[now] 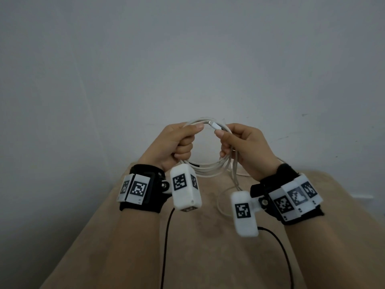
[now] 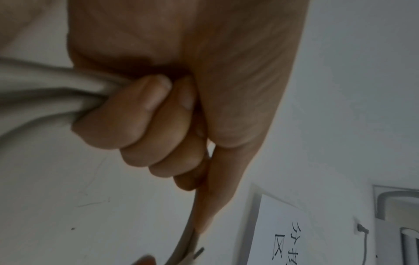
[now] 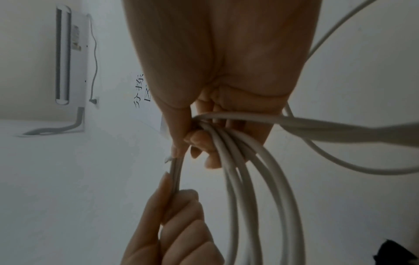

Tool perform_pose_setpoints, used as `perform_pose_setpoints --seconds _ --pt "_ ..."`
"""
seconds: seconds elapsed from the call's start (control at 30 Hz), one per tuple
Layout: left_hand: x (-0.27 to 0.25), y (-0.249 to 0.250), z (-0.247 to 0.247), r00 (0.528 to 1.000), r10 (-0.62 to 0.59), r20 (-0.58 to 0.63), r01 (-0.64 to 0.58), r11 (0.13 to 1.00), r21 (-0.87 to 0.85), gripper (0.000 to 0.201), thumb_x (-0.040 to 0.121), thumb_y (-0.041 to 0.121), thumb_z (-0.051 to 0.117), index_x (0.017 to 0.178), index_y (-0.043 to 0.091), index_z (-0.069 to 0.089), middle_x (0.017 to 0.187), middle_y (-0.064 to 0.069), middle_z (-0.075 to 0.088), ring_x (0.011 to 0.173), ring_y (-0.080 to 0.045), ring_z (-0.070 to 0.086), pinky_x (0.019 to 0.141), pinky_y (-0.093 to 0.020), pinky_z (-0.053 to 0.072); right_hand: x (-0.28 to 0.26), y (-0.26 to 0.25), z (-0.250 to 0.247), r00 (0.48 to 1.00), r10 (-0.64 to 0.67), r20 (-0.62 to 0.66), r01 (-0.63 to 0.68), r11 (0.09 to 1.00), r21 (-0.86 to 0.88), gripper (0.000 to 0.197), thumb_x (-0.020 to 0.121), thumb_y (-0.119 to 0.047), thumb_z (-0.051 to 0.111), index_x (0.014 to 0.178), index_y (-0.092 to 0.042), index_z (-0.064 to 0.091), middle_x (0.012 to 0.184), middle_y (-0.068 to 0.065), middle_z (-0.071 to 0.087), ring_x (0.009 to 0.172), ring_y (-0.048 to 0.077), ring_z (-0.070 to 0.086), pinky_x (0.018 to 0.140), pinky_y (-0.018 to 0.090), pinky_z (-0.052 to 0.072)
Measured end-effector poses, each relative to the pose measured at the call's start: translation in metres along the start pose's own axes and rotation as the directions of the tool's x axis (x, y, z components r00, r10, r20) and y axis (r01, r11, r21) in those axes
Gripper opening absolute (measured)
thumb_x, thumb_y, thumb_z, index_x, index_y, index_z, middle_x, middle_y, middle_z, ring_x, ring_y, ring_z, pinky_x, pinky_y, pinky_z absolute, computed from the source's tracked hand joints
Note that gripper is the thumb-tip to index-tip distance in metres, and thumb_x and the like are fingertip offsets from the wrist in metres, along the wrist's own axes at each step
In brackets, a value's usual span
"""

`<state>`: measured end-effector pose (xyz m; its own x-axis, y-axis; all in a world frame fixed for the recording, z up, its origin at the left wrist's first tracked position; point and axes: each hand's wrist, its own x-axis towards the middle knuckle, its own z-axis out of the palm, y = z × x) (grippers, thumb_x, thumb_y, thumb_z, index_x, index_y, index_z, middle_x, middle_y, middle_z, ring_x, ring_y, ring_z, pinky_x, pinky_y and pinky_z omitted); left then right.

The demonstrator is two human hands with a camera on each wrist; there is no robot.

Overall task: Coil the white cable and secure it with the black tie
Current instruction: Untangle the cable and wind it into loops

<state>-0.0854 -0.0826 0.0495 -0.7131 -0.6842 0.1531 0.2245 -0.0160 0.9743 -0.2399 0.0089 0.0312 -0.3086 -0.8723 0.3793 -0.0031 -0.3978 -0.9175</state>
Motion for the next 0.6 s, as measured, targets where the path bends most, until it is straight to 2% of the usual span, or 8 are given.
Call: perform_pose_setpoints --seconds 0.13,0.23,0.33,0.4,0.5,0.53,0.6 --pt "-0.0044 0.0003 -0.0040 0.999 -0.029 0.022 0.027 0.998 0.048 0.033 0.090 0.014 0.057 0.064 0.017 0.037 0.041 0.010 0.022 0.029 -0.002 0.016 0.036 -0.017 0.013 0.0001 -0.0029 -0.0038 1.000 0.017 0.011 -0.017 0.997 0.079 0.009 0.084 -0.008 0.065 0.087 0.001 0.067 0.055 0.002 0.039 0.048 0.014 0.036 0.053 0.025 0.046" --pt "-0.0051 0.0004 -0.0033 0.999 -0.041 0.034 0.037 0.994 0.104 0.037 0.089 0.020 0.057 0.059 0.016 0.036 0.040 0.007 0.024 0.028 -0.004 0.019 0.036 -0.016 0.019 -0.0010 -0.0037 -0.0031 0.999 0.017 0.031 -0.019 0.997 0.070 0.011 0.083 -0.013 0.065 0.082 -0.002 0.068 0.054 -0.001 0.036 0.047 0.013 0.031 0.051 0.024 0.044" --pt "-0.0039 -0.0009 -0.0015 0.998 -0.054 0.039 0.047 0.987 0.153 0.033 0.094 0.021 0.053 0.063 0.013 0.042 0.042 0.007 0.027 0.030 -0.006 0.025 0.037 -0.016 0.025 -0.0020 -0.0030 -0.0019 0.999 0.011 0.040 -0.011 1.000 -0.018 0.011 0.089 -0.010 0.061 0.082 -0.004 0.067 0.054 -0.001 0.035 0.046 0.011 0.030 0.048 0.023 0.039" --pt "-0.0037 -0.0020 -0.0010 0.996 -0.060 0.068 0.045 0.977 0.207 0.027 0.092 0.016 0.055 0.067 0.011 0.047 0.044 0.006 0.031 0.032 -0.007 0.028 0.039 -0.017 0.026 -0.0029 -0.0032 -0.0030 0.998 0.008 0.068 -0.001 0.994 -0.109 0.010 0.089 -0.010 0.061 0.084 -0.008 0.069 0.055 0.000 0.035 0.046 0.011 0.030 0.047 0.023 0.037" --pt "-0.0052 -0.0013 -0.0028 0.978 -0.103 0.181 0.070 0.981 0.179 0.010 0.073 0.016 0.055 0.072 0.006 0.056 0.048 0.003 0.035 0.035 -0.008 0.030 0.039 -0.017 0.027 -0.0045 -0.0036 -0.0037 0.992 0.028 0.126 0.002 0.974 -0.228 0.009 0.089 -0.011 0.063 0.087 -0.008 0.071 0.053 -0.005 0.038 0.045 0.009 0.033 0.046 0.021 0.038" --pt "-0.0056 -0.0013 -0.0036 0.968 -0.121 0.220 0.089 0.985 0.148 0.019 0.067 0.020 0.055 0.074 0.003 0.057 0.049 0.002 0.037 0.036 -0.008 0.030 0.038 -0.018 0.027 -0.0050 -0.0037 -0.0041 0.988 0.041 0.146 -0.003 0.968 -0.250 0.010 0.089 -0.012 0.063 0.089 -0.006 0.071 0.053 -0.006 0.038 0.045 0.009 0.033 0.046 0.021 0.037" --pt "-0.0052 -0.0018 -0.0025 0.960 -0.145 0.238 0.108 0.981 0.162 0.034 0.066 0.033 0.061 0.075 0.001 0.057 0.049 0.001 0.042 0.036 -0.008 0.033 0.038 -0.018 0.029 -0.0056 -0.0041 -0.0040 0.981 0.069 0.184 -0.011 0.955 -0.296 0.015 0.088 -0.014 0.064 0.091 -0.001 0.070 0.054 -0.004 0.038 0.046 0.009 0.033 0.047 0.021 0.036"
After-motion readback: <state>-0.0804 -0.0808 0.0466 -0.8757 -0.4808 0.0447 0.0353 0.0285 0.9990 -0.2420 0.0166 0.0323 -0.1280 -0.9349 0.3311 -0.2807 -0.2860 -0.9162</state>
